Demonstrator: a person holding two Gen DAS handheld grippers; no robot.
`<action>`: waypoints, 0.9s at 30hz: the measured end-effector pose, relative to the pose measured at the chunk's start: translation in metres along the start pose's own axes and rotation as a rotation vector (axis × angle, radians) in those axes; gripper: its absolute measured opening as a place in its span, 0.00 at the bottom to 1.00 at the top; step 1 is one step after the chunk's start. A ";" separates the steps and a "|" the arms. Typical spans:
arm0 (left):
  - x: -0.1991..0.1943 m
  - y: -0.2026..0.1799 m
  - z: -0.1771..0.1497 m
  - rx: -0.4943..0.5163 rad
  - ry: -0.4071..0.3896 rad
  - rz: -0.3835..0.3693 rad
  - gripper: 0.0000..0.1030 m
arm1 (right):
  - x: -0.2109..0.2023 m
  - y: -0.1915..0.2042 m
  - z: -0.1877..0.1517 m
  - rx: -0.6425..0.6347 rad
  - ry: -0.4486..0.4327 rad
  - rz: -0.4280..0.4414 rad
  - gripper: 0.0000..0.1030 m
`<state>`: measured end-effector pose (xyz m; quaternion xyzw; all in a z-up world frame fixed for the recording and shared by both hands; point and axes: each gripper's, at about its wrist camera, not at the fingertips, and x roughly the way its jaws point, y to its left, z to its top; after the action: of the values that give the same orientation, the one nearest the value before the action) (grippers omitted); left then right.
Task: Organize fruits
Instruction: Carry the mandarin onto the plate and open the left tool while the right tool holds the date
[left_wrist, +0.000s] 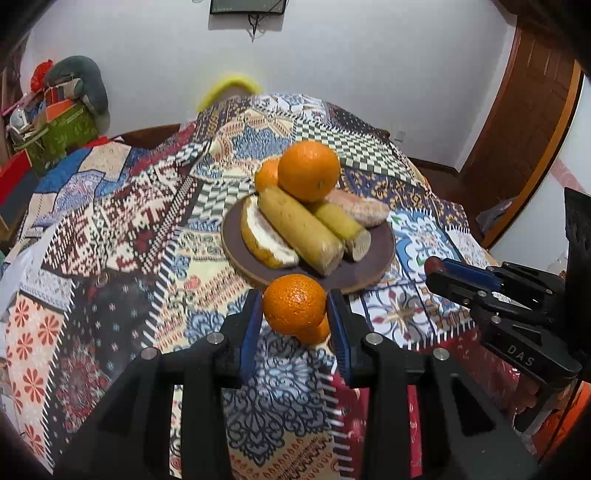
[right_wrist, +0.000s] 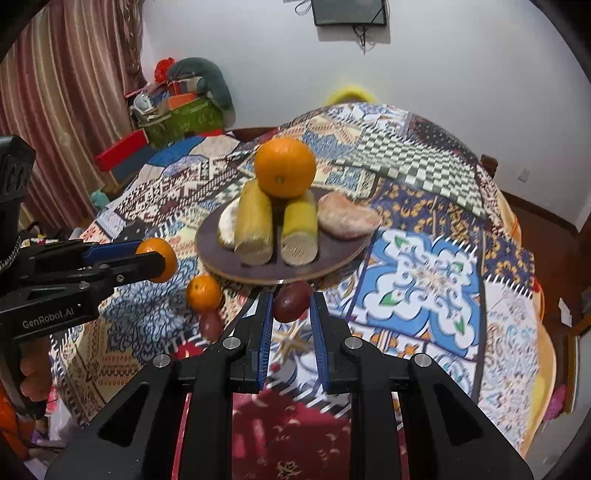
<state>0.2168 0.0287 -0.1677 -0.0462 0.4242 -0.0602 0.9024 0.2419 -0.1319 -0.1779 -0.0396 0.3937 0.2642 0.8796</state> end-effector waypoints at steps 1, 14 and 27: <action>0.000 0.000 0.002 0.003 -0.004 0.002 0.35 | 0.000 -0.001 0.003 -0.001 -0.006 -0.003 0.18; 0.025 0.007 0.022 0.003 -0.002 0.011 0.34 | 0.022 -0.023 0.029 0.006 -0.024 -0.035 0.18; 0.054 0.011 0.030 0.010 0.021 0.019 0.35 | 0.053 -0.033 0.037 -0.019 0.020 -0.045 0.18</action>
<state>0.2750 0.0329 -0.1915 -0.0369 0.4338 -0.0541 0.8986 0.3122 -0.1274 -0.1951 -0.0592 0.3989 0.2476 0.8809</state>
